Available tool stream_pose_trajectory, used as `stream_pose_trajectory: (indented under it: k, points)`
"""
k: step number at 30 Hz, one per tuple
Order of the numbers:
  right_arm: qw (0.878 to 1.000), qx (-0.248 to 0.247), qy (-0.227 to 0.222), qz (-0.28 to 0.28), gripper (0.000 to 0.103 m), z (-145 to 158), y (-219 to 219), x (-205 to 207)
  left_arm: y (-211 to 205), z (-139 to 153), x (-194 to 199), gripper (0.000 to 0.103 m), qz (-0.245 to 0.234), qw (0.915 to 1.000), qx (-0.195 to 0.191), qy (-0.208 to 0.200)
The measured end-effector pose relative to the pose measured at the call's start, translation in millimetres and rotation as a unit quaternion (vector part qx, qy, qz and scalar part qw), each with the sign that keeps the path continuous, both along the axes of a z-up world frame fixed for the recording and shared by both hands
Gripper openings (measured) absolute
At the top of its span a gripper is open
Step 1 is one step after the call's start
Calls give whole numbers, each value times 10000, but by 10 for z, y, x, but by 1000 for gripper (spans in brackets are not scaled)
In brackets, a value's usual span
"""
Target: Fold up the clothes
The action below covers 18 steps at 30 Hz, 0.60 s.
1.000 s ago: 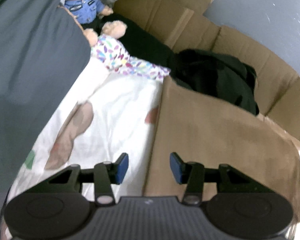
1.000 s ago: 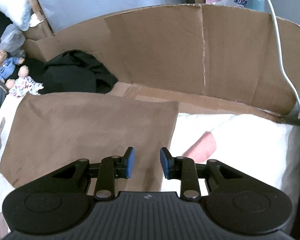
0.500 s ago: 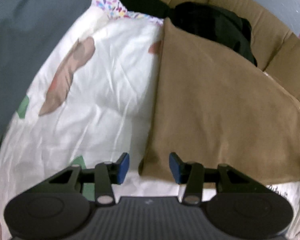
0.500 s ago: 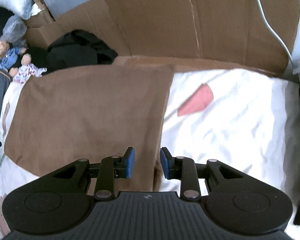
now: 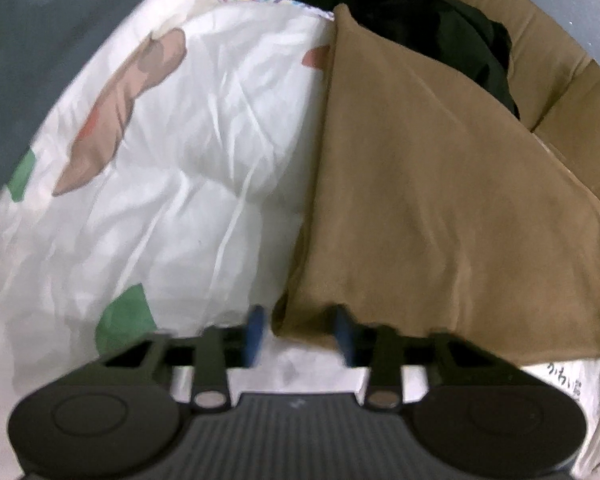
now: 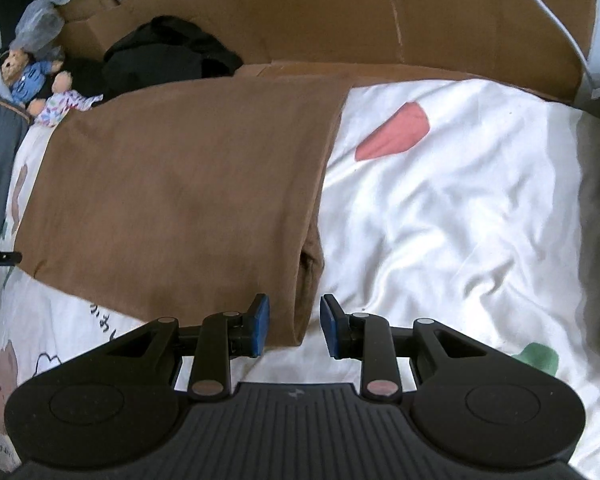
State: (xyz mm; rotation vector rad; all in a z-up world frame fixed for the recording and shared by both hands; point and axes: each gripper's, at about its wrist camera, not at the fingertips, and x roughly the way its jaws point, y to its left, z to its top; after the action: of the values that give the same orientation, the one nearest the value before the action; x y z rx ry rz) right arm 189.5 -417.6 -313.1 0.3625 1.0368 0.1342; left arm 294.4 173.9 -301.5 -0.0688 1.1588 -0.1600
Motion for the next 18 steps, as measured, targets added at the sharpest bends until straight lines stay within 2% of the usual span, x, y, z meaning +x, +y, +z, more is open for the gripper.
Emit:
stream_pose_trajectory:
  k: [1,3,5,8,12,14,15,16,18]
  points:
    - [9999,-32,-22,98,27,-3,21,2,5,4,-7,10,-22,10000,28,-41]
    - [9997,5,-83,246,9,0,42,8,31,32,-2,9,-53,10000,30,-64]
    - [9994,-79,-110,309,4,20,47,16,48,45,4,7,-72,9999,32,-75]
    - [9994,-183,-67,297,2,39,6,26,64,102,33,7,-192,9996,163,-102]
    - [9997,-181,-21,170,1,24,-63,10,123,121,46,8,-12,9999,69,-97]
    - [9999,-118,54,75,2,-4,-81,15,168,111,31,18,281,9993,235,-36]
    - [9999,-71,97,22,3,-18,-89,18,235,112,3,25,463,9987,197,-15]
    - [9999,32,123,-40,3,-26,-103,1,299,114,-37,31,596,9982,39,-24]
    - [9997,166,146,-140,7,-33,-123,-34,389,129,-110,32,800,9965,-217,-53]
